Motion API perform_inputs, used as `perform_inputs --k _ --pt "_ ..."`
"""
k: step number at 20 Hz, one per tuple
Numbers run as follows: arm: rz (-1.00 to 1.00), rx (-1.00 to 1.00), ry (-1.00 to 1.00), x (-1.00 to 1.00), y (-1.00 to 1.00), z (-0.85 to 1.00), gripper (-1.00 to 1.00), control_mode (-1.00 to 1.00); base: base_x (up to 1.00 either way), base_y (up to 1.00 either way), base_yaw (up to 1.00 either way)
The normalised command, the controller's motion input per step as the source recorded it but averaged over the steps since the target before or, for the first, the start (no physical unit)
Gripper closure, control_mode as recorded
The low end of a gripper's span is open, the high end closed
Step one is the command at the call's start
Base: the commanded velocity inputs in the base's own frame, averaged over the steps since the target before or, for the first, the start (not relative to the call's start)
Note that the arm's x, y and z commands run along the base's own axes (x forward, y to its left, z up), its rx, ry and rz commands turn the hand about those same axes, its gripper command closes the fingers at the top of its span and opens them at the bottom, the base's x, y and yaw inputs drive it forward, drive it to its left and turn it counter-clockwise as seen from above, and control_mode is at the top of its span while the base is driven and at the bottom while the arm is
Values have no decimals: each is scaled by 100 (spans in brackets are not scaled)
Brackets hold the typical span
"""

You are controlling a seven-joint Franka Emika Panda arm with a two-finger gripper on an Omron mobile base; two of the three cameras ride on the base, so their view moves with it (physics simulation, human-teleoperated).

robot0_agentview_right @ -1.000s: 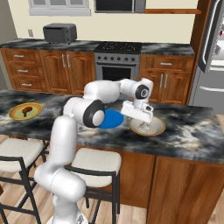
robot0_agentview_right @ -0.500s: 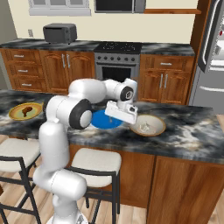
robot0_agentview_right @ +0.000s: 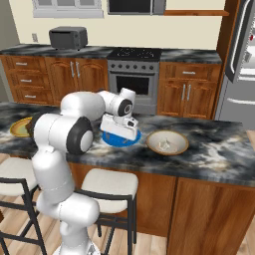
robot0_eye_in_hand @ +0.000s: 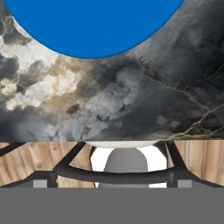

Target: Pick the chicken drumstick and garlic from their plates and place them in the bowl. Then put the bowl in the fridge.

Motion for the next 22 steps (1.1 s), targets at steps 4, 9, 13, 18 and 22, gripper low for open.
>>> perform_inputs --k 4,9,13,18,22 --pt "13 0 1 -1 59 28 -100 -100 0 0 0" --pt "26 -3 0 -11 67 8 -100 -100 0 0 0" --pt "39 -7 -3 -8 72 0 -100 -100 0 0 0" --pt "35 -1 -3 -2 71 1 -100 -100 0 0 0" --pt "19 2 -7 -3 70 6 -100 -100 0 0 0"
